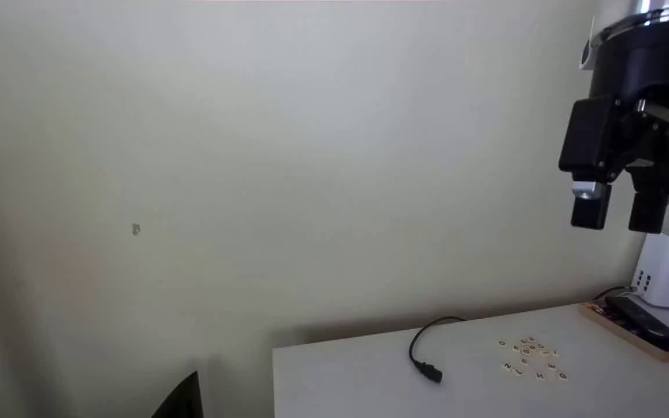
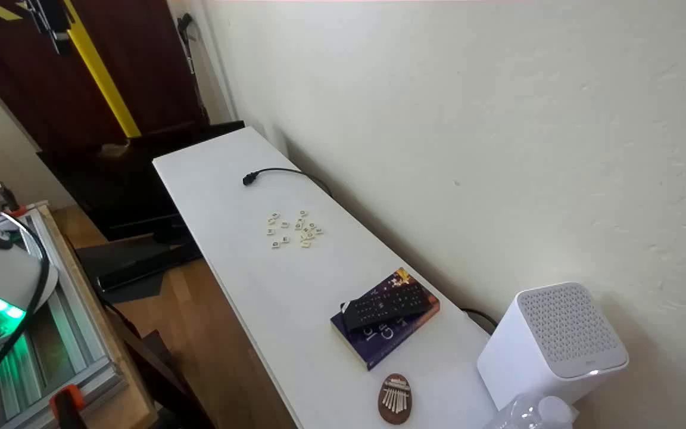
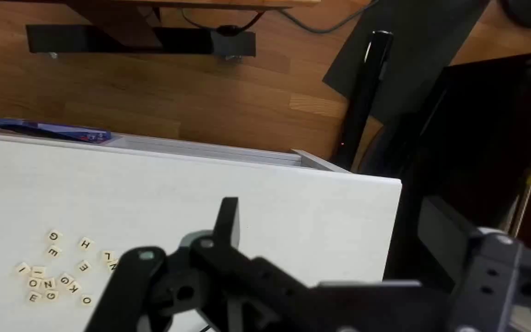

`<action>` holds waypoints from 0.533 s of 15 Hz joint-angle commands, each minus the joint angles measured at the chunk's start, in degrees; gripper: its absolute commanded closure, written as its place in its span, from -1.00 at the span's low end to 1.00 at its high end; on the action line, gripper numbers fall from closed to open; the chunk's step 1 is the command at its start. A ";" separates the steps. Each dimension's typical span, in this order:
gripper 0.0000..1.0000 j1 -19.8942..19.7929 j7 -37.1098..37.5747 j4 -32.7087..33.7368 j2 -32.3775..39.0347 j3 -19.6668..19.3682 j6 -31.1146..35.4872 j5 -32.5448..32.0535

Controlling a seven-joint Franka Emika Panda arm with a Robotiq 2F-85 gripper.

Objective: Spell out the word "leg" with the letter blocks

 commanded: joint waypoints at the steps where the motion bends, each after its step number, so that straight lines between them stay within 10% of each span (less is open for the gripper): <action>1: -1.00 -0.64 -0.32 0.10 -0.07 0.52 -0.24 0.31; 8: -1.00 -5.11 4.67 -1.87 1.62 1.39 6.64 -1.56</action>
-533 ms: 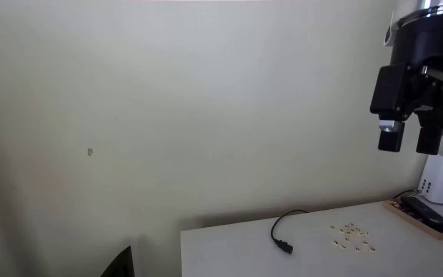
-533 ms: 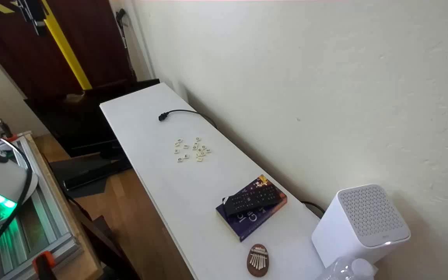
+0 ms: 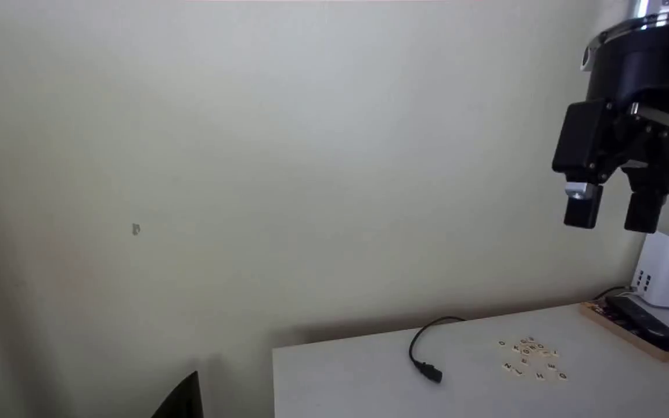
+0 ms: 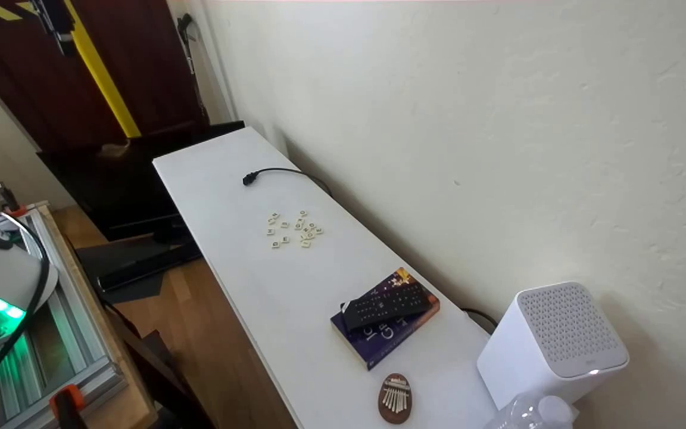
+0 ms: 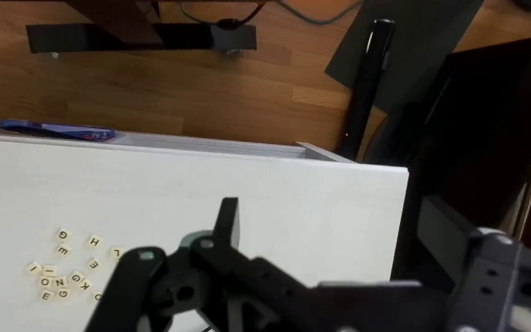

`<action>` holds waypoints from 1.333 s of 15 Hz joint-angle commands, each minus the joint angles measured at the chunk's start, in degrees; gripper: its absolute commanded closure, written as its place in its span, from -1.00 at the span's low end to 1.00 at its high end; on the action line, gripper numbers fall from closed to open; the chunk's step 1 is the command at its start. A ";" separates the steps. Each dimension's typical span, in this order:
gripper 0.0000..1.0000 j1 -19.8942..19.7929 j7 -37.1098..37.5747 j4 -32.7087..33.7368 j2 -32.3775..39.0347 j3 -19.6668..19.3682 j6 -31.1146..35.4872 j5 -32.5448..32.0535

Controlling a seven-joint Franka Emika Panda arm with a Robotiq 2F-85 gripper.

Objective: Spell out the word "leg" with the letter blocks

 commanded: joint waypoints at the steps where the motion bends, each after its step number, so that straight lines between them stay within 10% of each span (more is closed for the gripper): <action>1: -1.00 -5.06 4.22 -2.46 1.58 1.10 8.49 -1.74; 8: -1.00 -9.98 1.26 -4.83 9.81 -0.75 24.94 -6.31; 20: -1.00 -12.06 -0.25 -5.06 20.95 -3.27 28.82 -18.76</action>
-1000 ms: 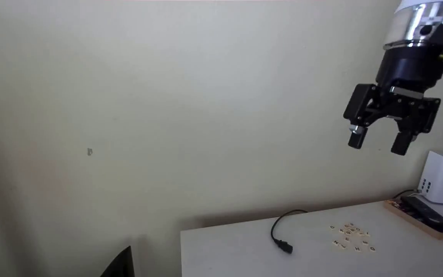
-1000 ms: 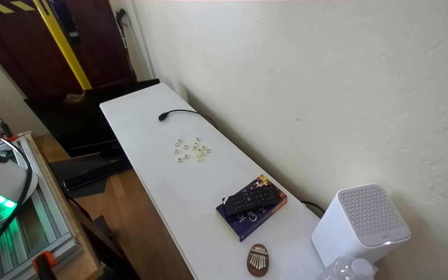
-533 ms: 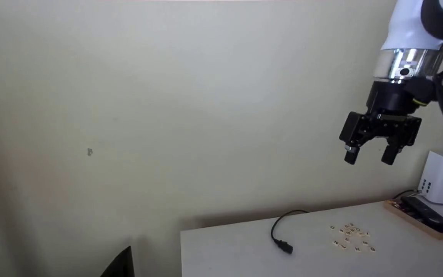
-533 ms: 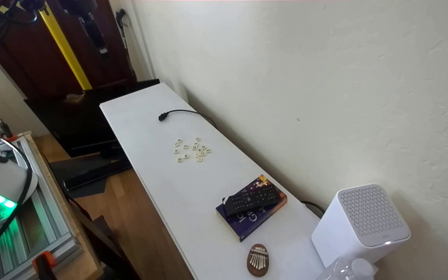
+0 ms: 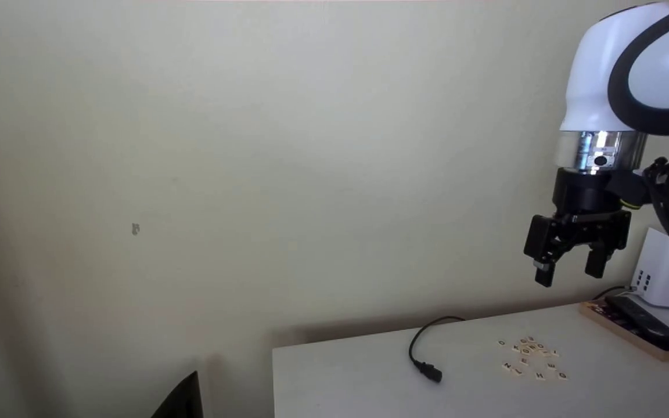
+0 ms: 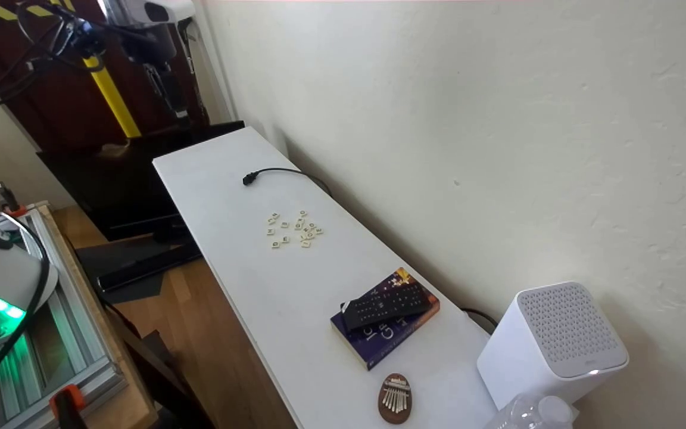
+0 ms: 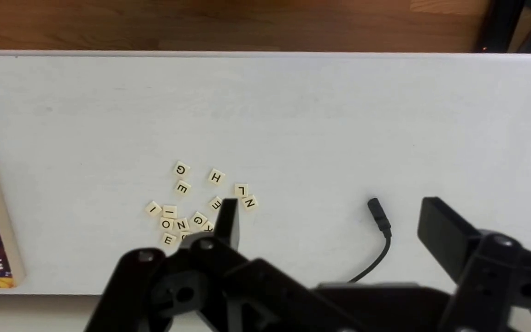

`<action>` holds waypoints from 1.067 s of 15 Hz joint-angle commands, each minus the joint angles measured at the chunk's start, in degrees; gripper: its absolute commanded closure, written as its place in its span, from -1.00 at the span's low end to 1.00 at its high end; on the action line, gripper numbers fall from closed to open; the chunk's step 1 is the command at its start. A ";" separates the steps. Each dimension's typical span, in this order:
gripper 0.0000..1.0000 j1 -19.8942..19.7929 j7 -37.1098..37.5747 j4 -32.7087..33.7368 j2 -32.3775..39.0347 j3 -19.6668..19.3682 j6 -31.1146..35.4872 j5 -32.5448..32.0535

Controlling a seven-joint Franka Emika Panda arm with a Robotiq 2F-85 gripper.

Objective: Spell out the word "leg" with the letter blocks

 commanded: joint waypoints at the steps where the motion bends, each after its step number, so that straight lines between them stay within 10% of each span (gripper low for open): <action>1: -1.00 1.01 0.29 0.07 0.07 -1.10 -0.09 -0.51; 16: -1.00 -1.27 10.11 1.17 18.42 -3.69 15.31 -5.76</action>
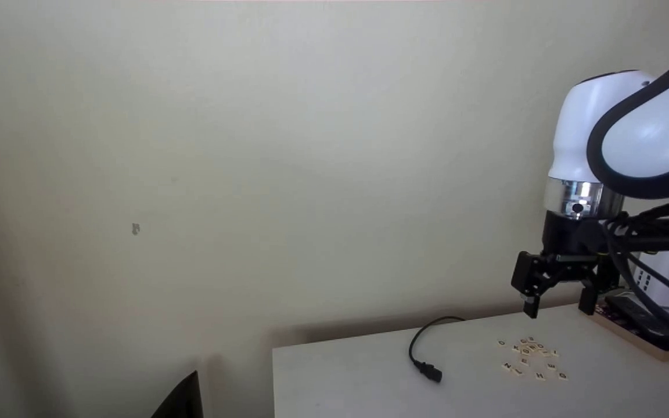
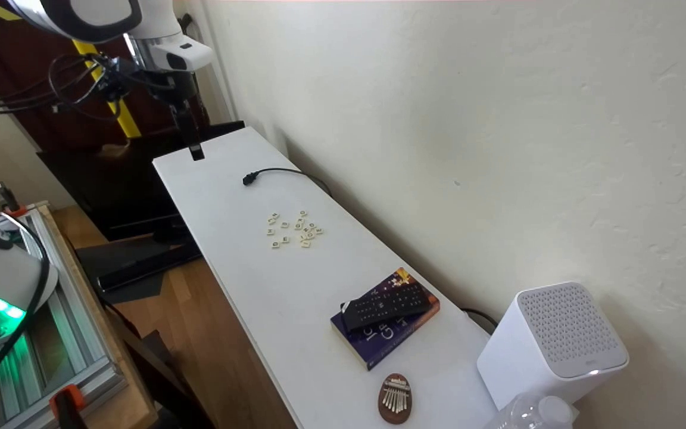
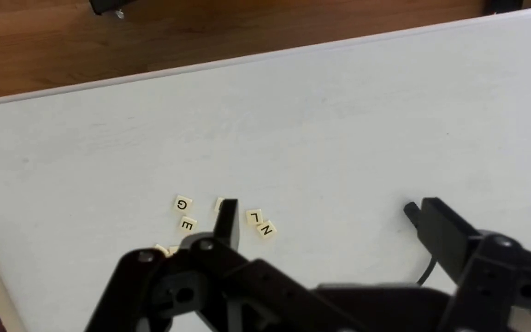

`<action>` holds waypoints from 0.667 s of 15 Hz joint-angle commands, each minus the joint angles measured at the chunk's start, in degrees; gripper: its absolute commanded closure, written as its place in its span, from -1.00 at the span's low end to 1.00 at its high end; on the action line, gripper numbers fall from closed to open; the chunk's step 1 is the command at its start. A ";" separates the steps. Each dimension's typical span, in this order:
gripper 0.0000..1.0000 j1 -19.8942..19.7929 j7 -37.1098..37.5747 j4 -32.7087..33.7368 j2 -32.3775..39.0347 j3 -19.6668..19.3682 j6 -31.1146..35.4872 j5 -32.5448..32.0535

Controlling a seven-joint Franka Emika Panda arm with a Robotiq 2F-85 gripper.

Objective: Spell out the word "leg" with the letter blocks

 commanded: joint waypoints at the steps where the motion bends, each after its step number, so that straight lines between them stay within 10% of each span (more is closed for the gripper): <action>1: -1.00 -0.69 1.49 1.35 6.89 -3.00 4.19 -4.88; 10: -1.00 2.46 -1.78 6.85 21.62 -13.49 14.03 -7.41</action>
